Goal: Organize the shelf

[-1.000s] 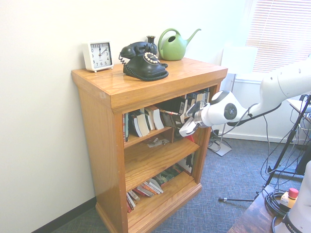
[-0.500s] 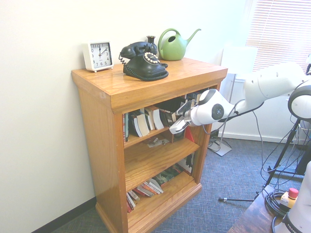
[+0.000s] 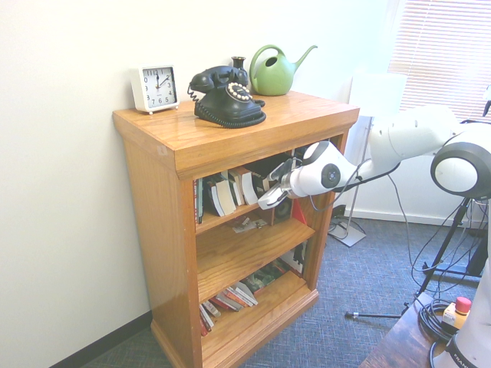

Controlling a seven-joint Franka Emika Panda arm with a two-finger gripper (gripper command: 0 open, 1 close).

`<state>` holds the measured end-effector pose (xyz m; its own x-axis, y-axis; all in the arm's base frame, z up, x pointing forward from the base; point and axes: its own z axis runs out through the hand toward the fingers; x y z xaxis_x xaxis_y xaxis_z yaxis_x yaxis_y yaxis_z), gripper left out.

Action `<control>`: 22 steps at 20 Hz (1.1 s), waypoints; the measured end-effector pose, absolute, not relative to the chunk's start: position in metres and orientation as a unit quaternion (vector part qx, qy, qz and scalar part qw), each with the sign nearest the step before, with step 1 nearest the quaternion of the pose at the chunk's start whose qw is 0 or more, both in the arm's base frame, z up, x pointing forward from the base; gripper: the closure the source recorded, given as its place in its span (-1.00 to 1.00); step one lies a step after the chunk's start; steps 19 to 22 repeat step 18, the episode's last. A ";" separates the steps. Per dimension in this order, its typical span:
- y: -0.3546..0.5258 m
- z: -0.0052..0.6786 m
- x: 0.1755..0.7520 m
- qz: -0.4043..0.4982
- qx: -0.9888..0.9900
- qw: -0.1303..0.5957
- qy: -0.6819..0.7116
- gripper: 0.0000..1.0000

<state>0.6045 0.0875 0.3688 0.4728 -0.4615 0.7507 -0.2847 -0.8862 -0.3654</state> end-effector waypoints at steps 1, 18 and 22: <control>0.088 0.369 0.605 -0.465 -0.853 0.095 0.218 -1.00; 0.050 0.382 0.518 -0.449 -0.873 0.074 0.178 -1.00; 0.050 0.382 0.518 -0.449 -0.873 0.074 0.178 -1.00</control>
